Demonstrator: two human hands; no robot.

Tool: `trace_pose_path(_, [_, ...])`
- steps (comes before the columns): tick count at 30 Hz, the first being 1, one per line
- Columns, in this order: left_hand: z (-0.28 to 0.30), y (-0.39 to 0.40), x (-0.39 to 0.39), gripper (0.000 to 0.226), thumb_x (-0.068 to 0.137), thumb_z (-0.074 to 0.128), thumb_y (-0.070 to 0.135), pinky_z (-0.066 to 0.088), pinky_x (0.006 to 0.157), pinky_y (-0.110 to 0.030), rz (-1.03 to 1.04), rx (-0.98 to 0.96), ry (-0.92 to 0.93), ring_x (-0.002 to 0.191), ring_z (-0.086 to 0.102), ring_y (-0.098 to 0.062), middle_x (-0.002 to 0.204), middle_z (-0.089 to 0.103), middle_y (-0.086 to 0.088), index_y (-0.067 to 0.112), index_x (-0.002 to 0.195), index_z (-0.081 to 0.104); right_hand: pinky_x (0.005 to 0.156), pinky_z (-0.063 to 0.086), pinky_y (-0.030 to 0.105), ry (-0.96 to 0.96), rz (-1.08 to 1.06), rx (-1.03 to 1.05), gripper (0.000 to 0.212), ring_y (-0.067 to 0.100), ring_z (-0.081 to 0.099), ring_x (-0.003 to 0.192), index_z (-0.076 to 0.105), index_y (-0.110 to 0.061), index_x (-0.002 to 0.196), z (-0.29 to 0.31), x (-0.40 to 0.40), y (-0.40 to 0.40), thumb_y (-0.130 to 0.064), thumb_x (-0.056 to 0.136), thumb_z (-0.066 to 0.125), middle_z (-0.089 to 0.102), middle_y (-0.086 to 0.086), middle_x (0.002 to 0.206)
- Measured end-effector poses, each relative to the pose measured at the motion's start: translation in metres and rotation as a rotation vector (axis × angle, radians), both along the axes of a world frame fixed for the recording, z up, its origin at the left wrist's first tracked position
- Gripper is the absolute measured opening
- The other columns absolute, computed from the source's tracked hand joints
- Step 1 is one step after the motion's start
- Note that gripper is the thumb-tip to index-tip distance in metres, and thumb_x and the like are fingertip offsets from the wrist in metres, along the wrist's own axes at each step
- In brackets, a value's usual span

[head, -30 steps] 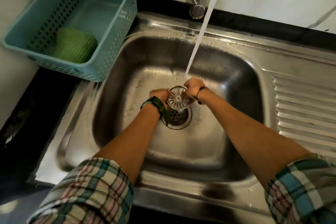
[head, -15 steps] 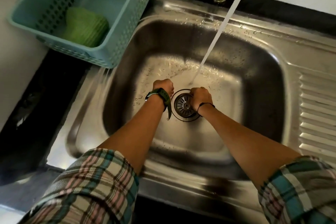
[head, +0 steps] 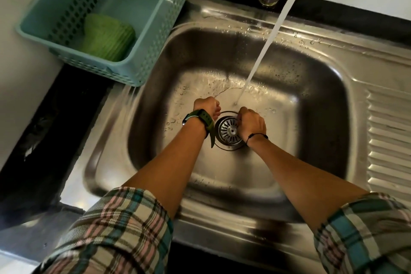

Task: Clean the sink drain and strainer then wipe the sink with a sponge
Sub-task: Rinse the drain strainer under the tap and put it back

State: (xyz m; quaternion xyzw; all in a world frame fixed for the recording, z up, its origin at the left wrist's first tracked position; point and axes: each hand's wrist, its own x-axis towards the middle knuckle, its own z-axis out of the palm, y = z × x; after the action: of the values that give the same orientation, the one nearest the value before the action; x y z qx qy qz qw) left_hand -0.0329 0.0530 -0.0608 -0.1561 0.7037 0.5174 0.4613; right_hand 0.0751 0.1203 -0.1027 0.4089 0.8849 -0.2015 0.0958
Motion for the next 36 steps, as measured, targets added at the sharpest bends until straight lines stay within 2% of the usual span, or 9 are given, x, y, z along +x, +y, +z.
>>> trace_pose_path(13, [0.002,-0.005,-0.005,0.018,0.089,0.043,0.001,0.042,0.052,-0.021,-0.008,-0.020,0.011,0.056,0.051,-0.016,0.065,0.056,-0.008,0.002,0.080,0.058,0.076,0.051,0.043,-0.123,0.333,0.145,0.027,0.042,0.061,0.098,0.045,-0.001,0.116,-0.011,0.001,0.000,-0.009,0.090,0.045,0.061,0.022,0.113])
trace_pose_path(16, [0.002,-0.004,-0.006,0.024,0.088,0.042,0.000,0.037,0.050,-0.021,-0.004,-0.017,0.009,0.053,0.046,-0.016,0.063,0.053,-0.008,0.003,0.069,0.055,0.075,0.050,0.042,-0.081,0.289,0.112,0.024,0.043,0.061,0.096,0.046,-0.002,0.113,-0.009,0.002,-0.009,-0.010,0.090,0.044,0.063,0.023,0.110])
trace_pose_path(20, [0.006,-0.003,-0.006,0.027,0.089,0.041,-0.002,0.037,0.051,-0.021,-0.020,-0.007,0.012,0.053,0.045,-0.016,0.063,0.052,-0.009,0.003,0.066,0.054,0.076,0.051,0.038,0.201,-0.123,-0.091,0.017,0.036,0.063,0.089,0.060,-0.001,0.098,0.008,-0.014,-0.002,-0.003,0.088,0.046,0.067,0.020,0.096])
trace_pose_path(23, [0.020,0.008,-0.002,0.022,0.089,0.044,-0.004,0.047,0.054,-0.022,-0.104,0.044,0.006,0.059,0.054,-0.017,0.069,0.058,-0.011,0.001,0.073,0.058,0.056,0.049,0.036,0.523,-0.626,-0.683,0.032,0.027,0.054,0.065,0.056,-0.005,0.067,0.039,-0.037,0.020,0.001,0.090,0.035,0.059,0.015,0.073])
trace_pose_path(24, [0.027,0.015,-0.002,0.018,0.088,0.046,-0.005,0.049,0.052,-0.023,-0.141,0.072,0.000,0.061,0.056,-0.019,0.072,0.060,-0.013,0.000,0.077,0.059,0.053,0.049,0.036,0.549,-0.652,-0.761,0.037,0.026,0.052,0.061,0.052,-0.008,0.061,0.048,-0.042,0.028,0.005,0.090,0.033,0.058,0.015,0.070])
trace_pose_path(26, [0.041,0.029,-0.002,0.013,0.086,0.051,-0.006,0.049,0.047,-0.024,-0.203,0.117,0.017,0.062,0.056,-0.020,0.078,0.060,-0.016,0.000,0.080,0.061,0.070,0.057,0.044,0.452,-0.517,-0.712,0.036,0.034,0.062,0.072,0.057,-0.007,0.060,0.066,-0.049,0.046,0.011,0.087,0.041,0.066,0.026,0.085])
trace_pose_path(29, [0.053,0.042,-0.004,0.022,0.084,0.049,-0.011,0.048,0.053,-0.025,-0.293,0.115,0.063,0.059,0.051,-0.018,0.071,0.054,-0.013,0.003,0.068,0.057,0.088,0.052,0.054,0.238,-0.356,-0.600,0.017,0.042,0.066,0.090,0.065,0.009,0.081,0.091,-0.054,0.069,0.013,0.082,0.048,0.066,0.033,0.102])
trace_pose_path(32, [0.061,0.043,-0.008,0.025,0.083,0.050,-0.012,0.052,0.049,-0.023,-0.445,0.083,0.150,0.057,0.055,-0.018,0.066,0.056,-0.011,0.002,0.064,0.057,0.083,0.056,0.043,0.018,-0.173,-0.645,0.021,0.034,0.068,0.074,0.064,0.007,0.073,0.111,-0.060,0.077,0.021,0.078,0.049,0.067,0.028,0.092])
trace_pose_path(36, [0.067,0.038,-0.016,0.025,0.080,0.045,-0.016,0.059,0.062,-0.030,-0.627,-0.002,0.304,0.057,0.062,-0.021,0.068,0.060,-0.015,-0.001,0.067,0.061,0.099,0.047,0.037,-0.180,-0.014,-0.755,0.028,0.040,0.060,0.106,0.062,0.009,0.089,0.131,-0.067,0.071,0.021,0.083,0.038,0.058,0.027,0.111])
